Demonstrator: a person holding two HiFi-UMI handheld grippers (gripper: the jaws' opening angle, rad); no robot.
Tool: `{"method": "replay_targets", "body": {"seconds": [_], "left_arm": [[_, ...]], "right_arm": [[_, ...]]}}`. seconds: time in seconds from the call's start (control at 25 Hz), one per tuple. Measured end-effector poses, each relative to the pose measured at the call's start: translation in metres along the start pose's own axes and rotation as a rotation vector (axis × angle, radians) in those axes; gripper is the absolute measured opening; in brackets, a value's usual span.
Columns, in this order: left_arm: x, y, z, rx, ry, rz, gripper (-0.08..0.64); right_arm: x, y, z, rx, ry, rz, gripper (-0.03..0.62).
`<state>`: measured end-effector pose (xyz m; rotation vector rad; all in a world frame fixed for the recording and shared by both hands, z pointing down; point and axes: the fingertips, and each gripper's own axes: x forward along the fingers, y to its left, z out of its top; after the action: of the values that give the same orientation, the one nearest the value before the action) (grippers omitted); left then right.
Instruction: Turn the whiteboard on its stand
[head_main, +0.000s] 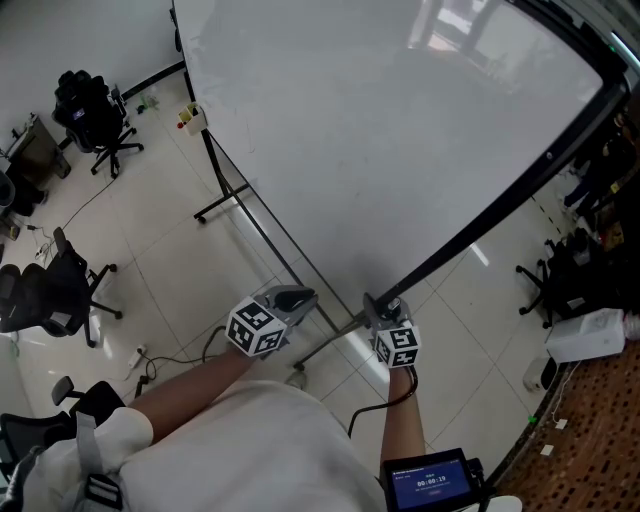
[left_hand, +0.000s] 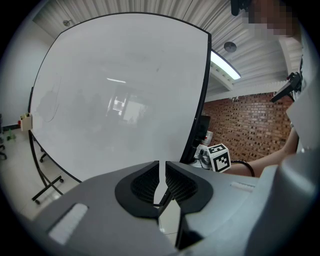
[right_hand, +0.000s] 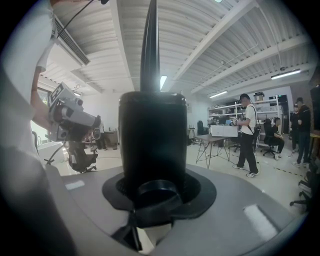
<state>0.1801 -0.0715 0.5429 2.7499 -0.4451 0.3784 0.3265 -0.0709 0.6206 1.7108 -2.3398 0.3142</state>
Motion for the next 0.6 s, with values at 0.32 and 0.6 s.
{"method": "replay_targets", "body": {"seconds": [0.32,0.6], "left_arm": [[-0.0025,-0.0042,-0.0028,0.001,0.003,0.005,0.060],[-0.0002,-0.0038,-0.0017,-0.001,0.000,0.009,0.060]], "right_arm": [[-0.0025,0.0018,-0.0010,-0.010,0.003,0.003,0.152],[-0.0002,0.0001,-0.0008,-0.015,0.004,0.008,0.152]]}}
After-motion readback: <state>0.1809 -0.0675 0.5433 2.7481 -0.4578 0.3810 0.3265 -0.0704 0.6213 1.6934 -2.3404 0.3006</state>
